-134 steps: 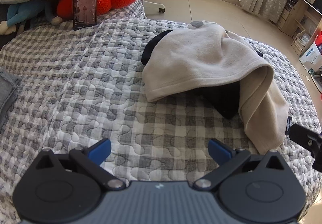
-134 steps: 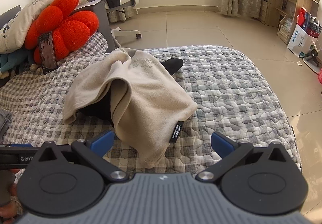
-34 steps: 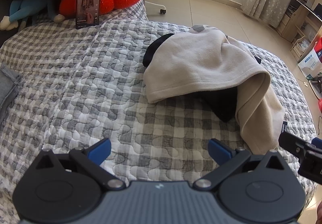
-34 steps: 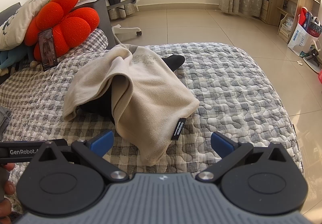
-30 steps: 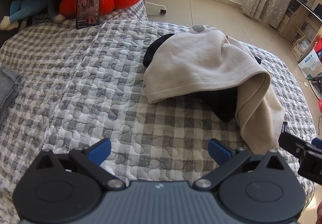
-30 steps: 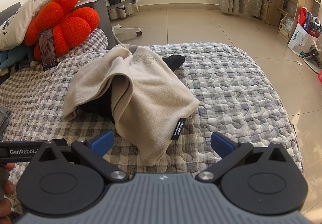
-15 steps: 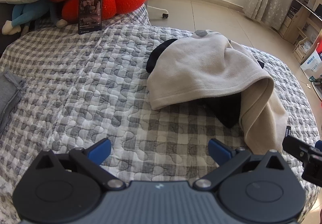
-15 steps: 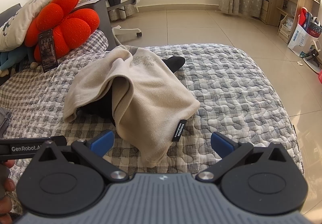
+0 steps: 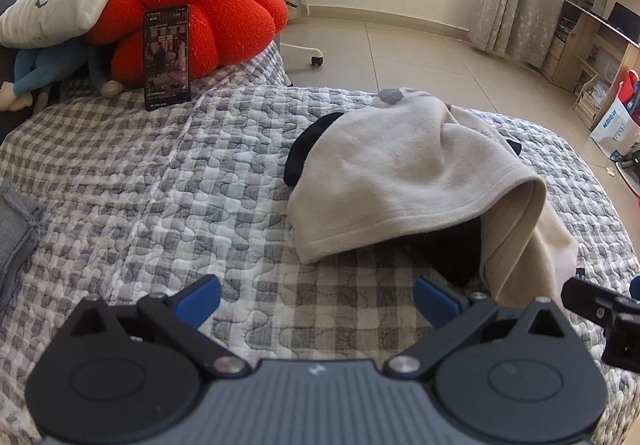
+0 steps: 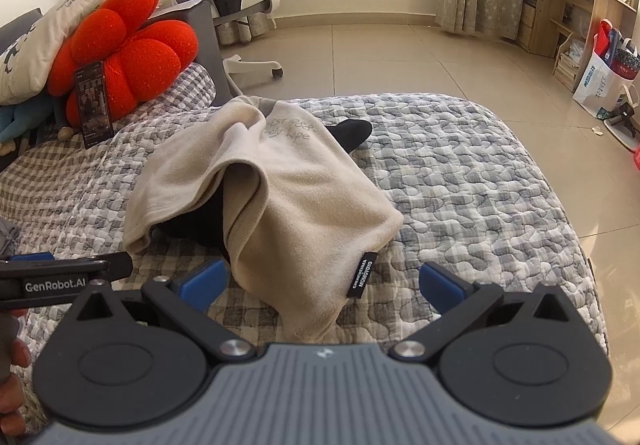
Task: Fold clothes
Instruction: 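Move the right tool to the beige sweatshirt hem and close on it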
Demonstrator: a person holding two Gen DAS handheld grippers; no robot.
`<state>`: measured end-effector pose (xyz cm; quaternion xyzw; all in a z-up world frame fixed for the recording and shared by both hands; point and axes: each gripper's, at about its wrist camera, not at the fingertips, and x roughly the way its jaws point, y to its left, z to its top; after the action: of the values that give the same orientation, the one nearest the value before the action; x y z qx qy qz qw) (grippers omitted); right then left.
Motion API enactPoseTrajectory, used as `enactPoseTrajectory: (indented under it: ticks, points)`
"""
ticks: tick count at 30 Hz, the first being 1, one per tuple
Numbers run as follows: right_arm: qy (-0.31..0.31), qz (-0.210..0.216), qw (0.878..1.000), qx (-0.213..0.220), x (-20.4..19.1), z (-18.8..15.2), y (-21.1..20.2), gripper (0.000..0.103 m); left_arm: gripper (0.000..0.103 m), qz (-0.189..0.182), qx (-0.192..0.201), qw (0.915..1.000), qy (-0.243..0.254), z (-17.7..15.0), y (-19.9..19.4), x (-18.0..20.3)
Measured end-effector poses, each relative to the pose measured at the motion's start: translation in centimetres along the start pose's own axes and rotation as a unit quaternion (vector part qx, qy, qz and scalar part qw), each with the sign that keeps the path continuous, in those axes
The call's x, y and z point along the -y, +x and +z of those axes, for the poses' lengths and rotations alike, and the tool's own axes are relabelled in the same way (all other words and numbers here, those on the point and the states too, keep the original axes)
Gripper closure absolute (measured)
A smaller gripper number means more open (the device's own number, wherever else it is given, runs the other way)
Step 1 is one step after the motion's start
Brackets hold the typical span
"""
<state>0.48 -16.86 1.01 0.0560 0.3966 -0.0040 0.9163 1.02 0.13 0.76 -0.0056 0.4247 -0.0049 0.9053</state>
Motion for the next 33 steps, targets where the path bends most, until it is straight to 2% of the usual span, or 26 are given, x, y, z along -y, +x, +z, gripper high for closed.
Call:
enactPoseTrajectory:
  ticks: [10,15,25,33]
  points:
    - [0.064,0.012,0.998,-0.017,1.8,0.5,1.9,0.0,0.0,-0.009,0.025,0.9989,0.038,0.0,1.4,0.5]
    - [0.067,0.001,0.998,-0.01,2.0,0.7,2.6,0.0,0.0,0.0,0.037,0.9987,0.034,0.3,2.5,0.2]
    - [0.074,0.024,0.997,-0.012,1.8,0.6,4.0,0.0,0.0,0.014,0.042,0.999,0.002,0.7,4.7,-1.1]
    - [0.077,0.027,0.995,-0.048,1.9,0.4,6.2,0.0,0.0,0.023,0.035,0.9991,0.005,0.4,6.1,-1.1]
